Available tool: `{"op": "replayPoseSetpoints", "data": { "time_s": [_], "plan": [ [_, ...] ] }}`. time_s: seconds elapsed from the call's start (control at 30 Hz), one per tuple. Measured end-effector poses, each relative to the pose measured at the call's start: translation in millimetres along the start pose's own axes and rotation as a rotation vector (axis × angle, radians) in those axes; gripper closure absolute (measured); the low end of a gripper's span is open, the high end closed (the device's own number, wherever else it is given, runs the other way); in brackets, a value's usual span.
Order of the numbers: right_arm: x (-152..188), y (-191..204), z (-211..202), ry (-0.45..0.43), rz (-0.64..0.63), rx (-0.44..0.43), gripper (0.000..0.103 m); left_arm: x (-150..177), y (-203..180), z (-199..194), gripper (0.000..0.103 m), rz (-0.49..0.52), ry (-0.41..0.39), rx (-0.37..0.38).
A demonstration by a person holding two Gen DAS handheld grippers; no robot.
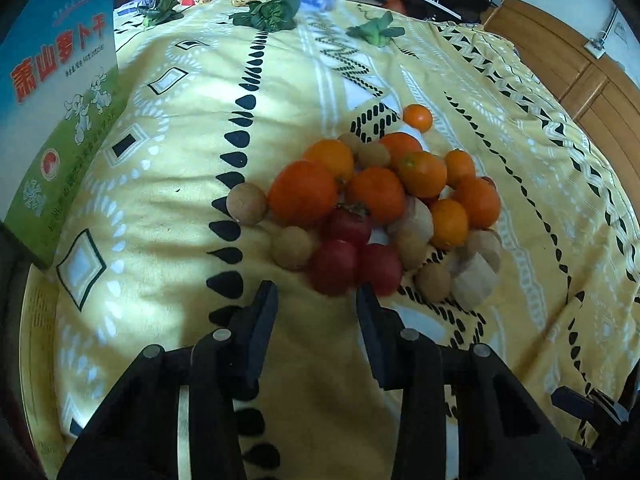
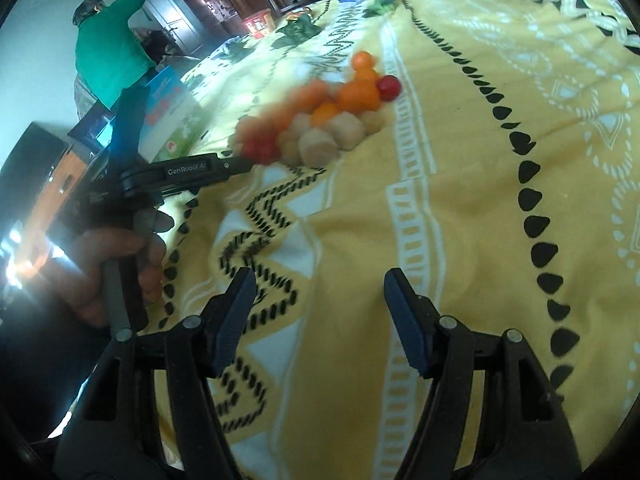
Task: Organize fruits
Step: 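Move both empty tools back over the fruit pile, then grasp a red tomato with the left tool while the right tool grasps a pale cube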
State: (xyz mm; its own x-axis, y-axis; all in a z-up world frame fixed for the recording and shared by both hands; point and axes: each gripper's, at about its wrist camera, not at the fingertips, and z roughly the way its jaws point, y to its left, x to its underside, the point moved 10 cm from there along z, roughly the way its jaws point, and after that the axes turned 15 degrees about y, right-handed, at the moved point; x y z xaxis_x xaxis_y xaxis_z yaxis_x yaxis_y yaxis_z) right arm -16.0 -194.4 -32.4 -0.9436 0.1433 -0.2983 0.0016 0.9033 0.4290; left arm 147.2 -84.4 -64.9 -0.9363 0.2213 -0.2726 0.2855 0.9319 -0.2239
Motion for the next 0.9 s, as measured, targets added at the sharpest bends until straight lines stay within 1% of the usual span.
{"op": "replayPoseSetpoints", "data": {
  "time_s": [0.1, 0.17, 0.4, 0.43, 0.47, 0.53, 0.57, 0.73, 0.8, 0.9],
  "plan": [
    [-2.9, -4.4, 5.5, 0.002, 0.000, -0.007, 0.035, -2.9, -2.5, 1.2, 0.061, 0.006, -0.017, 0.014],
    [-3.0, -5.2, 9.9, 0.008, 0.000, -0.014, 0.035, -6.3, -2.1, 3.6, 0.063, 0.003, -0.027, 0.010],
    [-2.1, -3.5, 13.0, 0.012, -0.003, -0.013, 0.036, -18.0, -0.4, 10.0, 0.063, -0.017, -0.064, 0.009],
    [-2.5, -2.9, 12.2, 0.011, -0.004, -0.013, 0.036, -18.4, -1.0, 8.6, 0.067, -0.016, -0.071, 0.011],
    [-3.6, -2.1, 11.3, 0.008, -0.005, -0.012, 0.036, -18.5, -2.5, 7.3, 0.080, -0.013, -0.079, 0.021],
    [-7.6, 1.0, 8.9, 0.000, -0.011, -0.011, 0.038, -17.5, -4.2, 1.8, 0.080, -0.007, -0.095, 0.019],
    [-11.2, 3.5, 8.3, -0.005, -0.017, -0.010, 0.040, -16.3, -5.4, -2.3, 0.080, -0.005, -0.102, 0.027],
    [-35.0, 13.8, 8.6, -0.029, -0.055, -0.004, 0.042, -2.5, -9.6, -30.2, 0.080, 0.011, -0.134, 0.036],
    [-50.2, 17.6, 15.2, -0.032, -0.075, 0.005, 0.047, 4.6, -10.3, -40.6, 0.080, 0.011, -0.142, 0.052],
    [-72.3, 20.6, 34.7, -0.007, -0.106, 0.020, 0.048, 13.5, -10.3, -52.0, 0.079, 0.005, -0.150, 0.068]
  ]
}}
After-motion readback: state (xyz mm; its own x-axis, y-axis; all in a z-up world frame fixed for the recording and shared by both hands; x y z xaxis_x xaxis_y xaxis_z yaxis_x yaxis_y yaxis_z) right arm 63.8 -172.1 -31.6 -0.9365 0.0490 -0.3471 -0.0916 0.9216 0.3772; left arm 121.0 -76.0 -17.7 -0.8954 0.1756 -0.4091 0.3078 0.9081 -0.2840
